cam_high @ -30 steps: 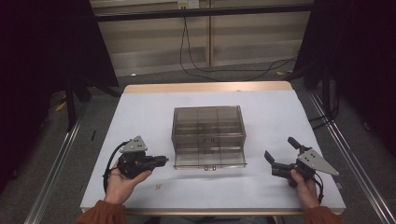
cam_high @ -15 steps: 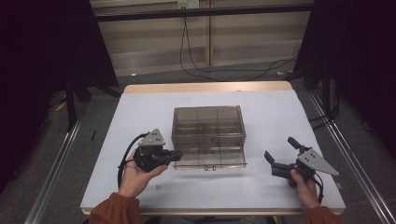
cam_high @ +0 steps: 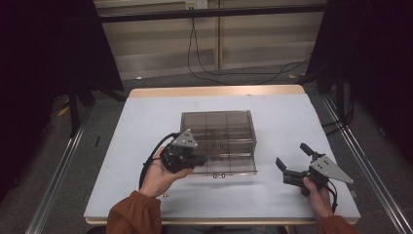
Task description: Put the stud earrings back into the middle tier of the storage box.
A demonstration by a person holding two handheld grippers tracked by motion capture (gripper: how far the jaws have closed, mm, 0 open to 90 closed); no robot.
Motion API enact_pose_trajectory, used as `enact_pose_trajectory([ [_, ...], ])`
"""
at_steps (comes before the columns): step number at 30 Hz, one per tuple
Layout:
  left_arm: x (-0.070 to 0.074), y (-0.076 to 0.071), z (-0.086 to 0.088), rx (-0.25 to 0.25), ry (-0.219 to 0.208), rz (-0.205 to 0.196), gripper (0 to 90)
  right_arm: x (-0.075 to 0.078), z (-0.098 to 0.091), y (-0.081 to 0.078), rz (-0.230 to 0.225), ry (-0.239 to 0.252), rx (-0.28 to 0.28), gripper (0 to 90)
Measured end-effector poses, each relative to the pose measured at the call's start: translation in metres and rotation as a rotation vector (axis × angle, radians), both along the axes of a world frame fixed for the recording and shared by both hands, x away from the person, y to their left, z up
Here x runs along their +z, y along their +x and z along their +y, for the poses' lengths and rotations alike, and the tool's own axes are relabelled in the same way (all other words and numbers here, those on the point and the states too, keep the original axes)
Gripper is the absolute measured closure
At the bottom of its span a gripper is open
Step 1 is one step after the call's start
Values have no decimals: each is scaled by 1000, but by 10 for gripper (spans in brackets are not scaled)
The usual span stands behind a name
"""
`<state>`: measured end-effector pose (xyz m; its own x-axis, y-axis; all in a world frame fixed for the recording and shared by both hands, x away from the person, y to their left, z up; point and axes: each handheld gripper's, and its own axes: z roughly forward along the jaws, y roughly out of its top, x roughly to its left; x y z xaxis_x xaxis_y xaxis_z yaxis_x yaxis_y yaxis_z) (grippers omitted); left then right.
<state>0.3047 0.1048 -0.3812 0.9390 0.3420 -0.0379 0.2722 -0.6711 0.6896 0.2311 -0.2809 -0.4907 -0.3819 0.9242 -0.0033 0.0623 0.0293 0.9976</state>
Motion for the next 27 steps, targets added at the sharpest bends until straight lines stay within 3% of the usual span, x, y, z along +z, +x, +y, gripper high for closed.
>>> enact_pose_trajectory([
  [1, 0, 2, -3, -17, 29, -4, 858, 0, 0, 0, 0, 0, 0, 0],
  [2, -1, 3, -6, -12, 22, 5, 858, 0, 0, 0, 0, 0, 0, 0],
  [5, -3, 11, -16, -24, 75, 27, 858, 0, 0, 0, 0, -1, 0, 0],
  [6, -3, 11, -16, -24, 75, 27, 858, 0, 0, 0, 0, -1, 0, 0],
  [7, -5, 15, -20, -28, 109, 29, 858, 0, 0, 0, 1, -1, -1, 0],
  [9, -7, 17, -23, -29, 119, 35, 858, 0, 0, 0, 0, 0, 1, 0],
  [16, -11, 27, -40, -68, 224, 44, 858, 0, 0, 0, 0, -2, 0, 0],
  [20, -13, 29, -47, -67, 248, 56, 858, 0, 0, 0, 0, -3, 0, 0],
  [25, -19, 32, -58, -88, 318, 60, 857, 0, 0, 0, 0, -1, 2, 0],
  [27, -20, 32, -62, -89, 322, 62, 857, 0, 0, 0, 0, 0, 2, 0],
])
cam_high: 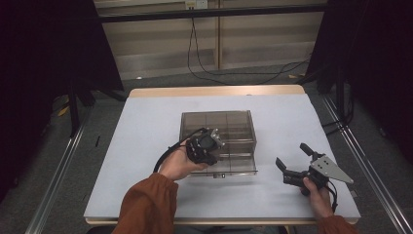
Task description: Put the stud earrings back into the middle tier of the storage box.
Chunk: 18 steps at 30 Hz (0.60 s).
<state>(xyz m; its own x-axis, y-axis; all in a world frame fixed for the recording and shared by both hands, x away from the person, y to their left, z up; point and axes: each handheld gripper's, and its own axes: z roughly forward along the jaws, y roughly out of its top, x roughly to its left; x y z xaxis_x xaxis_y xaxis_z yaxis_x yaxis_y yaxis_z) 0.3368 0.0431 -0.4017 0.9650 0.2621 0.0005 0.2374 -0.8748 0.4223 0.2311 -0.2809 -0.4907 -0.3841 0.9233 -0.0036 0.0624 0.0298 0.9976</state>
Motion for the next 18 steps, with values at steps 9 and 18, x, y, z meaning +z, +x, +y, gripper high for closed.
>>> enact_pose_trajectory([
  [9, -8, 4, -8, -7, 58, 19, 854, 0, 0, 0, 0, 0, 0, 0],
  [18, -10, 3, -10, -17, 50, 32, 855, 0, 0, 0, -1, 1, 1, 0],
])
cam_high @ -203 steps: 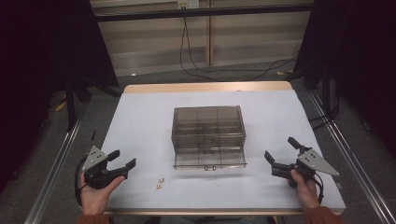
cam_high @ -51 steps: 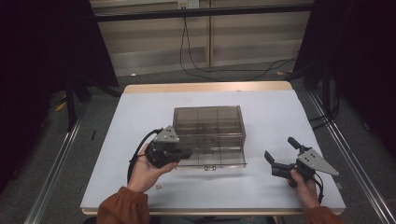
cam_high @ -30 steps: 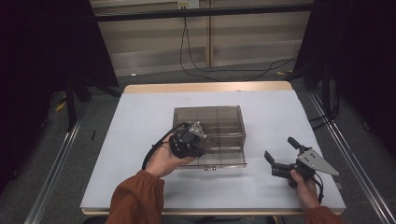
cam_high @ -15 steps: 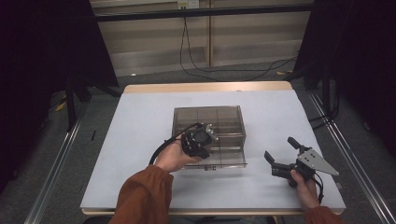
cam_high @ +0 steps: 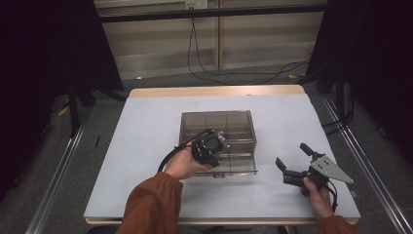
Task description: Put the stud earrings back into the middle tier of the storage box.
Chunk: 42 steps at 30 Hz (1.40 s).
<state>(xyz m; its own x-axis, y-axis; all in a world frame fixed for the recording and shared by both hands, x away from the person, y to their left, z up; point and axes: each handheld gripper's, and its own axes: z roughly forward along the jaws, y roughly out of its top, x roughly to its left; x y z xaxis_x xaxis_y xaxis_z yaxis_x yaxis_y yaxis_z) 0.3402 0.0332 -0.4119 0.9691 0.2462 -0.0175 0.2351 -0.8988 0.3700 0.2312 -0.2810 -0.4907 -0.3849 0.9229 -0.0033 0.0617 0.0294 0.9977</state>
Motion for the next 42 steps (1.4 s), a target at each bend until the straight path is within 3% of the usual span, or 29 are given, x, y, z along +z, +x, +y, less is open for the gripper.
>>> enact_pose_trajectory([
  [8, -1, 1, -2, -1, 7, 4, 845, 0, 0, 0, 2, 0, -3, 0],
  [13, -2, -1, 1, 19, -34, 9, 809, 0, 0, 0, 0, 0, 0, 0],
  [16, 1, -2, 7, 36, -70, 5, 788, 0, 0, 0, 0, -1, 0, 0],
  [17, 5, -4, 12, 56, -110, 8, 773, 0, 0, 0, 0, 0, -1, 0],
  [20, 10, -5, 19, 53, -137, 1, 769, 0, 0, 0, 0, 0, -1, 0],
  [21, 11, -6, 23, 70, -170, 2, 769, 0, 0, 0, 0, 0, -1, 0],
  [25, 18, -11, 40, 90, -232, -11, 775, 0, 0, 0, 0, -1, -2, 0],
  [33, 21, -24, 78, 141, -336, -49, 749, 0, 0, 0, 0, -1, -2, 0],
  [35, 23, -26, 88, 147, -332, -62, 702, 0, 0, 0, 0, -1, -2, 0],
  [36, 24, -28, 92, 174, -341, -75, 702, 0, 0, 0, 0, -1, -2, 0],
  [40, 26, -35, 110, 198, -431, -80, 724, 0, 0, 0, 1, -1, -3, 0],
  [42, 26, -40, 118, 207, -428, -99, 717, 0, 0, 0, 3, 2, -4, 0],
])
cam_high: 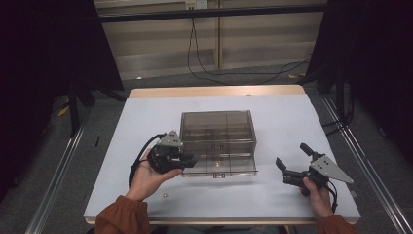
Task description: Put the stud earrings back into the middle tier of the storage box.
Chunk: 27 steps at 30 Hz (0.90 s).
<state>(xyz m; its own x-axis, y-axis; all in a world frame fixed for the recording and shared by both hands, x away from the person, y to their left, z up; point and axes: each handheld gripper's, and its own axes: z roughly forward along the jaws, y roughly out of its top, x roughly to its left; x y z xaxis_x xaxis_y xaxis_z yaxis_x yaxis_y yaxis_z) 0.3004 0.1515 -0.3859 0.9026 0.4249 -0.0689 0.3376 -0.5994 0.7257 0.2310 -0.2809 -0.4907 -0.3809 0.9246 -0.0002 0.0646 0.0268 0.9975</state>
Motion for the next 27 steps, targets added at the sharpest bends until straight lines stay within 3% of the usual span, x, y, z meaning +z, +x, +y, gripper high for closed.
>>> enact_pose_trajectory([
  [6, -9, -9, 32, 50, -16, 5, 715, 0, 0, 0, -1, -1, -1, 0],
  [15, -20, -20, 59, 83, 29, -2, 704, 0, 0, 0, -3, -3, 0, 0],
  [17, -22, -23, 63, 76, 59, -4, 709, 0, 0, 0, -4, -4, 0, 0],
  [18, -25, -25, 64, 66, 105, -4, 718, 0, 0, 0, -1, -2, 0, 0],
  [20, -27, -25, 64, 57, 113, 3, 728, 0, 0, 0, -3, -5, -1, 0],
  [21, -29, -25, 62, 28, 152, 12, 729, 0, 0, 0, -4, -5, -2, 0],
  [23, -31, -26, 61, 5, 186, 15, 729, 0, 0, 0, -2, -2, -1, 0],
  [27, -36, -28, 58, 1, 195, 30, 730, 0, 0, 0, -3, -3, 0, 0],
])
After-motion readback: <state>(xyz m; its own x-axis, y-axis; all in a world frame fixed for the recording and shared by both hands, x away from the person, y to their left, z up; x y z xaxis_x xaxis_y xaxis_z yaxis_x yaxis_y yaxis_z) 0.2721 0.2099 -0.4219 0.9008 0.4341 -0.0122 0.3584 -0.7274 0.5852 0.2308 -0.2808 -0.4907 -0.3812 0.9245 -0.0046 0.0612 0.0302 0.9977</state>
